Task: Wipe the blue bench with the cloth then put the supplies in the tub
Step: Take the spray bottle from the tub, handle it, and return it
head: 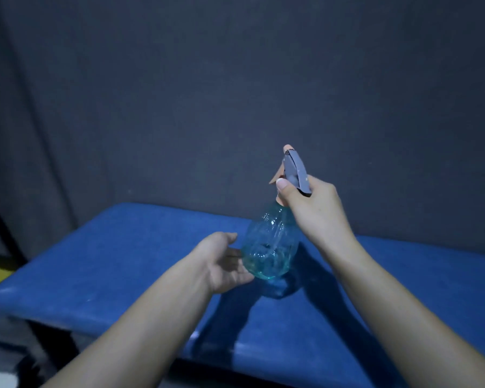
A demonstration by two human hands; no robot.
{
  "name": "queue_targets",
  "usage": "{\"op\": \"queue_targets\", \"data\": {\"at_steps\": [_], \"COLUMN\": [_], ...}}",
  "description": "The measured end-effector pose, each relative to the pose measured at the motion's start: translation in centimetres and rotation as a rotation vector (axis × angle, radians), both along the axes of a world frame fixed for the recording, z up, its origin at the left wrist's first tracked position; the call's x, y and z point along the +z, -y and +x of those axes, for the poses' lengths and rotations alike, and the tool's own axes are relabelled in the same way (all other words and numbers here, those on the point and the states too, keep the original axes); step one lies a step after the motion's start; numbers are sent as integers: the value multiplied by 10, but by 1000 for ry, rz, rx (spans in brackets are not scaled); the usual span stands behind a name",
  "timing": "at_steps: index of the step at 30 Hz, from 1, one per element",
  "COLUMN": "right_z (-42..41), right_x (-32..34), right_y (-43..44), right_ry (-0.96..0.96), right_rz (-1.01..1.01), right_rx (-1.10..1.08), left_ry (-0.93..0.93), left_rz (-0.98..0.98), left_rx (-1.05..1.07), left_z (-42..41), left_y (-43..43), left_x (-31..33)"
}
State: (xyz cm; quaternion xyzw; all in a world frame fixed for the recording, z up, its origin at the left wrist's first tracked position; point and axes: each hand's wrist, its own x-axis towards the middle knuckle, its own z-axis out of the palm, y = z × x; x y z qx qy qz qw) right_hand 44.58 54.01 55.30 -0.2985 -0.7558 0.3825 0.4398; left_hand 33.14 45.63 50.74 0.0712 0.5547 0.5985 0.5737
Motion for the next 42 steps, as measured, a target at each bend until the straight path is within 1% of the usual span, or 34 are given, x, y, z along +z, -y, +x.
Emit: {"op": "queue_targets", "data": {"at_steps": [3, 8, 17, 22, 26, 32, 35, 38, 40, 42], "right_z": [-32, -99, -222, -272, -300, -328, -340, -354, -364, -375], "right_x": [-1, -3, -16, -34, -56, -99, -120, -142, -160, -178], "right_y": [12, 44, 146, 192, 216, 256, 277, 299, 312, 322], "right_ry": [22, 13, -63, -65, -35, -20, -2, 50, 130, 262], "right_rz": [20, 72, 152, 124, 129, 75, 63, 31, 29, 56], "right_rx": [86, 224, 517, 624, 667, 740, 784, 803, 805, 815], "left_ry": [-40, -32, -87, -140, -131, -129, -84, 27, 85, 133], "left_rz": [14, 56, 75, 55, 44, 25, 36, 45, 20, -17], "left_rx": [44, 167, 388, 483, 545, 636, 696, 762, 802, 854], "left_z": [-30, -79, -170, -208, -225, -248, -255, -263, -271, -282], "left_y": [23, 80, 203, 249, 281, 326, 342, 353, 360, 366], "left_x": [-1, -1, -11, -29, -50, -94, -117, -143, -164, -188]}}
